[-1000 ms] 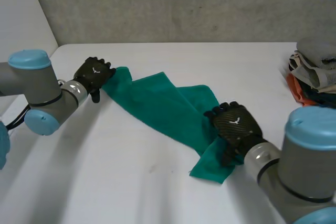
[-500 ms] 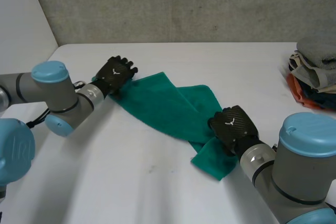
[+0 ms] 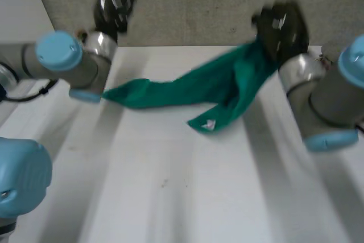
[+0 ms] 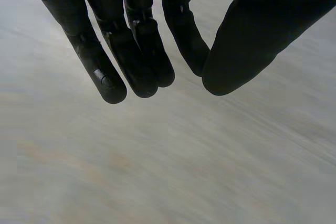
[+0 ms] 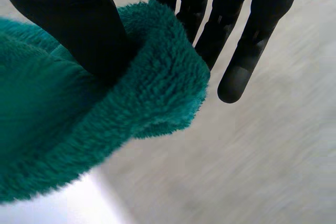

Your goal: Fold the laundry.

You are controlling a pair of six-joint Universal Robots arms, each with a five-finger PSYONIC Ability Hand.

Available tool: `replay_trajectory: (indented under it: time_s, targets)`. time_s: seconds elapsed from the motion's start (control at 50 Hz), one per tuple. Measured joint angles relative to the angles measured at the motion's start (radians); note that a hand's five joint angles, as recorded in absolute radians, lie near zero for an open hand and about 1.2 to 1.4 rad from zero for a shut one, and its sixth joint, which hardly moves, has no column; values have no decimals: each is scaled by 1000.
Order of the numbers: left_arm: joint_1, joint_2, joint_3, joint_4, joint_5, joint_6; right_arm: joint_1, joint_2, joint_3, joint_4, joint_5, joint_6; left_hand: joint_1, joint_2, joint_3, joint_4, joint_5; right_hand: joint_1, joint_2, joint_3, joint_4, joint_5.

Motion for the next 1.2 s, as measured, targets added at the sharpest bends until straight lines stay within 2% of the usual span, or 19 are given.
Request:
replay_trajectory:
  time_s: [0.14,0.26,0.3,0.34,0.36,0.4,0.48,0.6,0.72,0.76,0.8,0.82,0.84,0.88,0.96,1.08,1.14,1.2]
  targets:
    - [-28,235,-137,68,-93,-129,-2,-12,-99,-185,-78,67,0,0,0,0,0,0,0,0,0,0]
    - [-51,406,-404,20,-89,-142,-8,-20,-63,-147,-138,129,-33,-50,-44,-49,-6,0,0,0,1,0]
    - [-59,444,-504,-19,-85,-142,-8,-20,-36,-94,-161,136,-323,-299,-292,-302,-241,0,0,0,1,0]
    - [-72,465,-581,-60,-82,-144,-7,-23,-14,-47,-188,136,-748,-689,-657,-673,-610,0,0,0,2,0]
    - [-84,472,-623,-88,-81,-146,-6,-27,1,-19,-208,135,-851,-791,-764,-783,-725,0,0,2,2,0]
    - [-101,473,-664,-121,-80,-150,-3,-37,16,10,-233,133,-941,-918,-910,-924,-876,0,0,4,2,0]
    - [-138,429,-699,-179,-79,-179,13,-100,46,47,-283,137,-941,-945,-938,-954,-909,0,2,6,2,0]
    - [-193,308,-647,-252,-48,-295,61,-269,93,70,-325,188,-941,-946,-938,-954,-909,0,2,6,2,0]
    - [-237,200,-565,-326,47,-417,90,-401,125,115,-329,285,-935,-941,-935,-951,-906,0,2,6,2,0]
    - [-251,170,-543,-350,80,-448,92,-431,131,138,-330,315,-803,-825,-820,-840,-790,0,2,6,2,0]
    - [-263,145,-524,-372,108,-473,90,-450,134,170,-329,338,-393,-466,-484,-488,-441,0,2,6,2,0]
    - [-266,140,-520,-377,112,-479,87,-455,135,190,-328,346,-315,-398,-418,-422,-377,0,2,5,2,0]
    - [-269,135,-515,-383,115,-484,83,-458,136,216,-327,351,-68,-153,-155,-173,-136,0,2,6,2,0]
    - [-270,132,-512,-391,107,-488,72,-455,137,267,-323,355,-20,-20,-24,-22,-27,0,2,6,2,0]
    - [-253,144,-514,-396,68,-482,31,-419,137,354,-319,344,-20,-4,-8,-1,-27,0,2,5,2,2]
    - [-174,205,-521,-389,-1,-454,-84,-271,117,486,-309,261,-20,-4,-8,-1,-27,0,2,6,2,6]
    - [-125,249,-500,-356,-26,-433,-115,-194,75,501,-279,209,-20,-1,-4,-1,-27,0,2,6,2,6]
    - [-107,286,-465,-297,-38,-421,-122,-117,-13,456,-205,173,-20,0,-4,0,-27,0,2,6,2,6]
